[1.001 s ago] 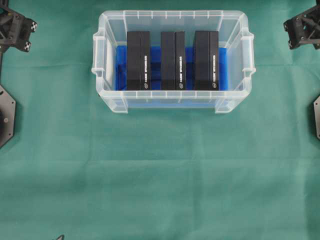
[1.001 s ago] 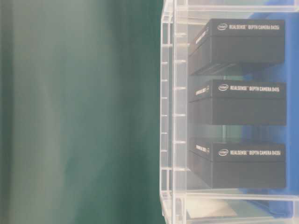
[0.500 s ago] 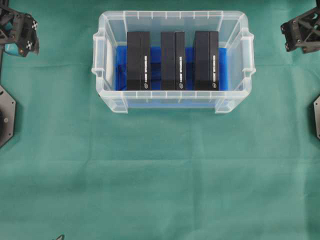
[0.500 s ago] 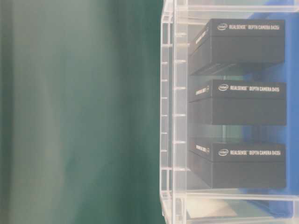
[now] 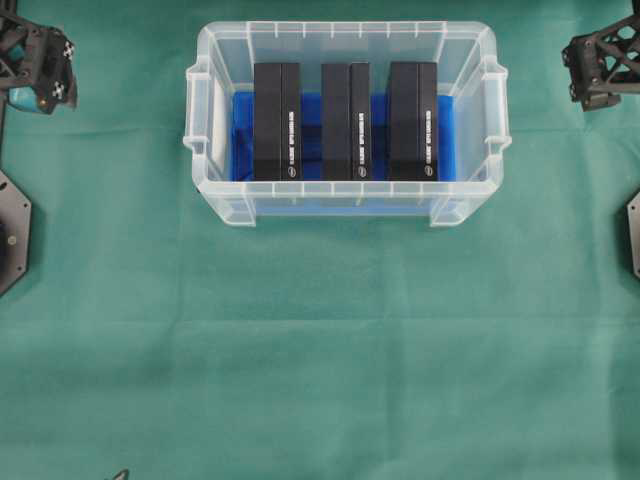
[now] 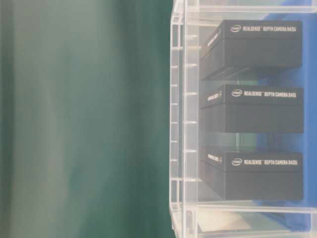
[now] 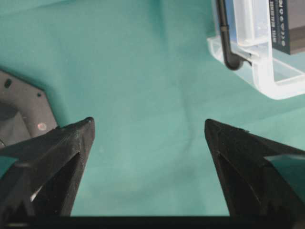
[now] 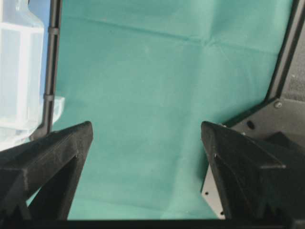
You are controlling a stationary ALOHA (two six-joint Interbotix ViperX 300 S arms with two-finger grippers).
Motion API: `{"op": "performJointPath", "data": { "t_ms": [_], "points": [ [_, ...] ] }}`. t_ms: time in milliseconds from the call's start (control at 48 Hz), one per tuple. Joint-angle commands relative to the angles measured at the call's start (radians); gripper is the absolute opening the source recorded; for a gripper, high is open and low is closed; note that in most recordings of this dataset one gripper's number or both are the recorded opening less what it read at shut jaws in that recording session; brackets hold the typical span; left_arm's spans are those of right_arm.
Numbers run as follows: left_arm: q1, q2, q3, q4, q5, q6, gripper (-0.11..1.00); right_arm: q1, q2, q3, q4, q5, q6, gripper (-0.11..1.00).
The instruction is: Take out the box from the case.
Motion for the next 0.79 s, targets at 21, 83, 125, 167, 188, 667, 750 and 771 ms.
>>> {"op": "performJointPath", "data": {
  "t_ms": [21,83,125,167,188,667,750,771],
  "points": [
    [0.003,-0.006,-0.011,0.002,-0.003,0.0,0.95,-0.002,-0.003,-0.009,-0.003,0.0,0.003,0.95],
    [0.003,-0.006,-0.012,0.002,-0.003,0.0,0.95,-0.002,-0.003,-0.011,-0.003,0.002,0.003,0.95],
    [0.003,-0.006,-0.012,0.0,-0.005,0.0,0.95,-0.003,-0.003,-0.011,-0.003,0.003,0.003,0.95],
    [0.002,-0.006,-0.011,0.002,-0.005,-0.002,0.95,-0.002,-0.003,-0.011,-0.003,0.006,0.003,0.95],
    [0.002,-0.006,-0.011,0.002,-0.005,-0.002,0.95,-0.002,-0.003,-0.011,-0.003,0.008,0.005,0.95],
    [0.003,-0.006,-0.012,0.002,-0.005,-0.038,0.94,-0.002,0.017,-0.032,0.003,0.006,0.046,0.95],
    [0.002,-0.006,-0.012,0.002,-0.005,-0.043,0.94,-0.002,0.037,-0.046,0.008,-0.003,0.052,0.94],
    [0.002,-0.006,-0.012,0.0,-0.005,-0.044,0.94,-0.002,0.046,-0.052,0.011,-0.009,0.052,0.94]
  ]
}}
